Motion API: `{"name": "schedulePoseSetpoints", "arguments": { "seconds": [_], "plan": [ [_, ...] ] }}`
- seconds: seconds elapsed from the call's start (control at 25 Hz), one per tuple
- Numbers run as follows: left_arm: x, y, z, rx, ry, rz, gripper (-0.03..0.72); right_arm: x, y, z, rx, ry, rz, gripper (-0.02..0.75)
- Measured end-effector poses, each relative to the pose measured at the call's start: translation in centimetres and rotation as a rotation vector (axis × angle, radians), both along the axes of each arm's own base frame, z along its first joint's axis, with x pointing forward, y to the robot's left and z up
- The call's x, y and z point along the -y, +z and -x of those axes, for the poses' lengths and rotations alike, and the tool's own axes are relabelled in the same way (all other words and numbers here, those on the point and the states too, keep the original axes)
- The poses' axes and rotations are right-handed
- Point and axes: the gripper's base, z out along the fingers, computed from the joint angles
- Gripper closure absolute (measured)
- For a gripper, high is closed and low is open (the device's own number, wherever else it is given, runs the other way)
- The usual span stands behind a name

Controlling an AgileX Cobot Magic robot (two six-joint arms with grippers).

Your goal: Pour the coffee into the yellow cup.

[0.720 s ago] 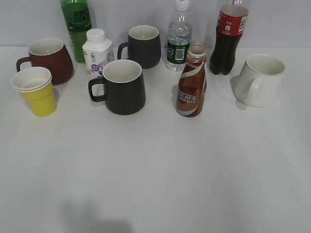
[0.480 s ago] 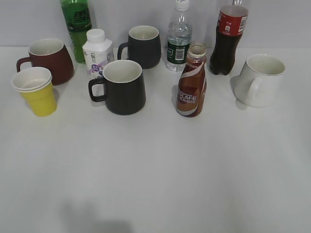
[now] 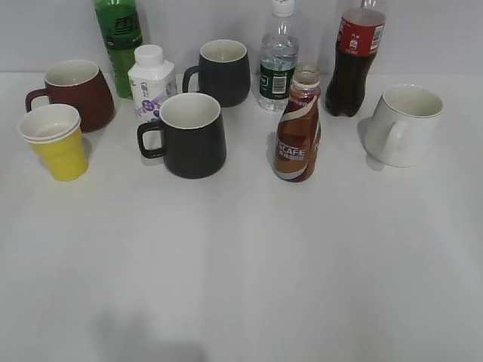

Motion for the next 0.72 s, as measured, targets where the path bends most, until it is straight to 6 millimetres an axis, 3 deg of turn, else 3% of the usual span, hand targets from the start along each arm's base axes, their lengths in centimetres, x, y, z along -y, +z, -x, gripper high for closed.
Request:
{"name": "schedulePoseSetpoints", "arguments": {
  "seconds": [0.72],
  "plan": [
    [0.00,0.00,0.00,0.000,0.000,0.000,0.467,0.00,0.00,0.00,0.000,0.000,0.000,0.150]
  ]
}}
